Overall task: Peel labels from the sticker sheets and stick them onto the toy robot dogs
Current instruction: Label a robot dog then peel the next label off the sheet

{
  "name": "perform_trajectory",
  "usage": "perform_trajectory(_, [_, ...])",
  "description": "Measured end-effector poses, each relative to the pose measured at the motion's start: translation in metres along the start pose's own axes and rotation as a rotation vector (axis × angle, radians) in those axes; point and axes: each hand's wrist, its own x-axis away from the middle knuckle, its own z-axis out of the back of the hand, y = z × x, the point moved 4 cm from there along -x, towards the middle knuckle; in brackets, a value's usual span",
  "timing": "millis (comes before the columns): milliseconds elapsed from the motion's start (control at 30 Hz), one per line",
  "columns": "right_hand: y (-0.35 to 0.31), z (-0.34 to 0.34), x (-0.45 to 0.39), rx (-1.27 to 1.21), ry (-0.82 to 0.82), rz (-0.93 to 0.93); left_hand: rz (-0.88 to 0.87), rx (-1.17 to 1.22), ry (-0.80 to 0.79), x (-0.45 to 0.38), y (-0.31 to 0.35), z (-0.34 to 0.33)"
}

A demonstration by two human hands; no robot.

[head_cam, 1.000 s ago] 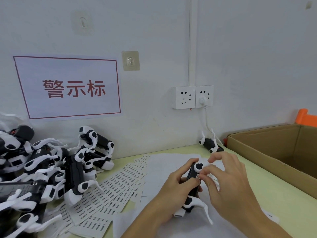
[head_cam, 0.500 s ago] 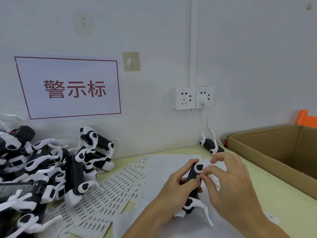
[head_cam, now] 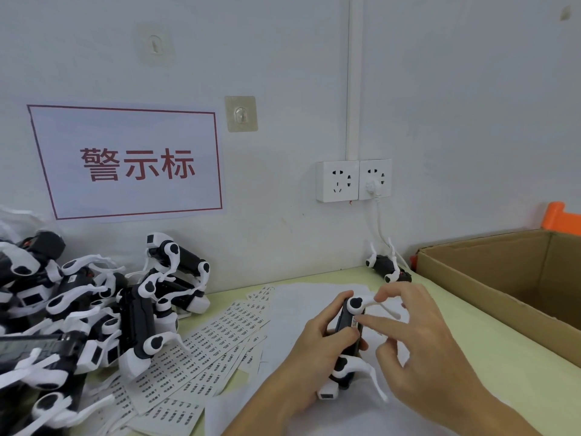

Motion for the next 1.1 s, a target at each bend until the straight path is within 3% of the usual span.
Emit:
perform_trajectory(500, [0.006,-0.010,0.002,-0.020,-0.197,0.028,0.004,0.090,-0.008,-0.003,-0.007,0.007])
perform_trajectory(733, [0.012,-0.010,0.003,-0.079,-0.147,-0.023,0.019,0.114,-0.038,-0.003,-0.008,0.007])
perform_trajectory(900, [0.013,-0.017,0.005,-0.004,-0.219,-0.027,0.009,0.116,-0.035,-0.003,-0.008,0.007])
perform_trajectory(1100, [0.013,-0.021,0.005,-0.092,-0.243,-0.049,-0.026,0.132,-0.019,-0.001,-0.006,0.007])
